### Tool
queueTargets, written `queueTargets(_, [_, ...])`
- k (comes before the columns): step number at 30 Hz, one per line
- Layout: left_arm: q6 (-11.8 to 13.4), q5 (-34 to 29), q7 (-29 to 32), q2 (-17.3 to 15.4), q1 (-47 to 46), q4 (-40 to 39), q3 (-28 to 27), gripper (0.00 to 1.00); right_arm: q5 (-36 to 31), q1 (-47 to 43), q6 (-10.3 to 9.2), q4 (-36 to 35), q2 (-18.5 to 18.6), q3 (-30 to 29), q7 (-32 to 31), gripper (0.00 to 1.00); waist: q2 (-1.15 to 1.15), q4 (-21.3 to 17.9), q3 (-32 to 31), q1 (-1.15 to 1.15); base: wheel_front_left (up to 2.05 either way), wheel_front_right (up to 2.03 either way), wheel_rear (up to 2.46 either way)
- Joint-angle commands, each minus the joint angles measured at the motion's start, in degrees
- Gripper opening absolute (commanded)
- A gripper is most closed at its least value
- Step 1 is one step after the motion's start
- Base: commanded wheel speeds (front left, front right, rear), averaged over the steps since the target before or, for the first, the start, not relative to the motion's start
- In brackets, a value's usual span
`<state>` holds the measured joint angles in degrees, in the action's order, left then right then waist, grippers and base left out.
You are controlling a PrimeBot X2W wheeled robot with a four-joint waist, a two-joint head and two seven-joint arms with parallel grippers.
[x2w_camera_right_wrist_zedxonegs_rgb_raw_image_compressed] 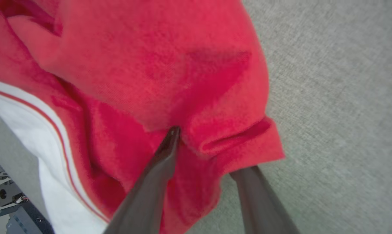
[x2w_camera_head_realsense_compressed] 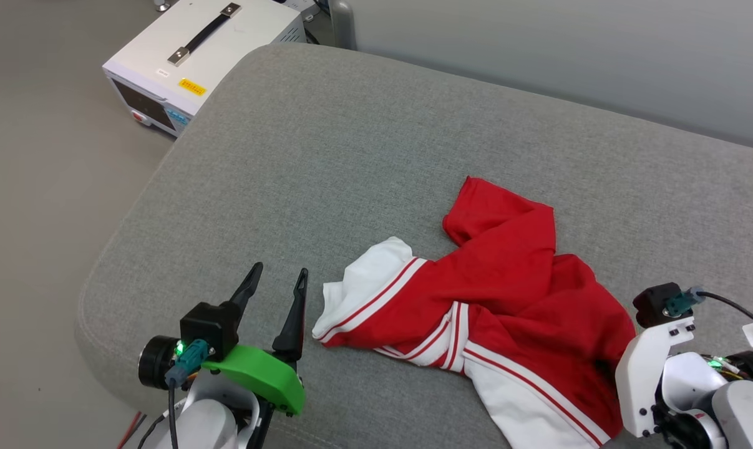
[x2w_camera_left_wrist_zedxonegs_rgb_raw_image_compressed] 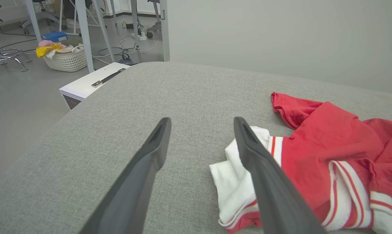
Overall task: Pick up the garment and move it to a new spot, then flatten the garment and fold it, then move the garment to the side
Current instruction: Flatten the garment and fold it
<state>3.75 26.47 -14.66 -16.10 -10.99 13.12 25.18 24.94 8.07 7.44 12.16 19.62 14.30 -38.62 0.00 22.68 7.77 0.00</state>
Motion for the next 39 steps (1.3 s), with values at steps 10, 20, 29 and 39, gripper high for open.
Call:
queueTargets(10, [-1.5,-2.0,-0.3,1.9,-0.4,1.6,-1.7,1.0,3.0,4.2,0.05,-1.6,17.0,3.2,-2.7,0.0,0.0,0.7,-0.1,0.0,0.0,0.0,0.0])
queueTargets(20, [-3.3,-3.3,-0.3,4.2,-1.7,2.2,-2.9,1.0,6.3,13.1,0.05,-0.3,35.0,9.9,-3.6,0.0,0.0,1.5,2.6,0.0,0.0,0.0,0.0])
queueTargets(29, [-5.0,-4.9,-0.3,6.4,-2.7,3.7,-3.4,1.0,5.6,18.5,0.05,11.3,31.8,12.9,6.5,1.0,0.0,0.7,2.9,0.0,0.0,0.0,0.0])
queueTargets(39, [-6.4,-4.4,-0.3,6.2,-1.1,4.9,-5.0,1.0,6.8,19.1,0.05,15.9,23.6,6.9,21.9,1.0,0.0,-5.2,-1.9,0.0,0.0,0.0,0.0])
